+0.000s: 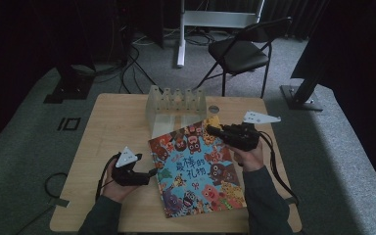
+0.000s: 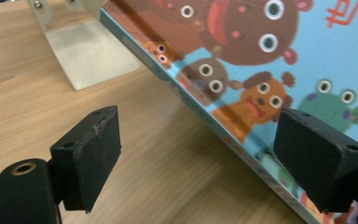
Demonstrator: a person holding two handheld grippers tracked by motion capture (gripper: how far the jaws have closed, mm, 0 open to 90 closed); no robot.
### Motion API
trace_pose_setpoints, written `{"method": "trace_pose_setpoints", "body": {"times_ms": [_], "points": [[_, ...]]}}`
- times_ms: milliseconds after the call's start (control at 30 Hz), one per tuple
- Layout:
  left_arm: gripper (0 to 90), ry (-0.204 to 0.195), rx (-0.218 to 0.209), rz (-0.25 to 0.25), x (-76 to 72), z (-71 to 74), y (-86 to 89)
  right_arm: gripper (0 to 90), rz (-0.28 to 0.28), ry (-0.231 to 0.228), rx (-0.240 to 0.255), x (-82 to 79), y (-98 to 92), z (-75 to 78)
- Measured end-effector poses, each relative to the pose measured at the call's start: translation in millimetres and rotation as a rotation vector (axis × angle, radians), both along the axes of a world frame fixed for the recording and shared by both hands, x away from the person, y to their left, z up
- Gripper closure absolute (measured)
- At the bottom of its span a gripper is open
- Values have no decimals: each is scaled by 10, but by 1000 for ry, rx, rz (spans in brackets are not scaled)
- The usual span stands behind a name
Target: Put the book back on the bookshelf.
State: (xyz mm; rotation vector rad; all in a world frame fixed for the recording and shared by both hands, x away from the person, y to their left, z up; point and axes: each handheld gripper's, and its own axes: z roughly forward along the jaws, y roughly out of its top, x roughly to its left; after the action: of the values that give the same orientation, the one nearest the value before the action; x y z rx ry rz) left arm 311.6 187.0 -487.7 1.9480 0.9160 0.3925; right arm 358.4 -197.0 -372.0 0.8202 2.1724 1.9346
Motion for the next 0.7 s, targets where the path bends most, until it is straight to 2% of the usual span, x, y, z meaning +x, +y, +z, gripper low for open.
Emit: {"method": "trace_pose_setpoints", "body": {"times_ms": [100, 300, 433, 533, 700], "points": [[151, 12, -41, -24, 91, -15, 3, 773, 12, -8, 13, -18, -9, 19], [121, 50, -123, -110, 234, -21, -31, 773, 29, -8, 35, -27, -31, 48], [93, 52, -163, -168, 306, -12, -71, 773, 43, -12, 50, -34, -41, 56], [90, 55, -208, -220, 355, -16, -93, 773, 56, -13, 65, -36, -51, 52], [55, 79, -257, -281, 426, -6, -171, 773, 74, -20, 80, -43, -52, 56]]}}
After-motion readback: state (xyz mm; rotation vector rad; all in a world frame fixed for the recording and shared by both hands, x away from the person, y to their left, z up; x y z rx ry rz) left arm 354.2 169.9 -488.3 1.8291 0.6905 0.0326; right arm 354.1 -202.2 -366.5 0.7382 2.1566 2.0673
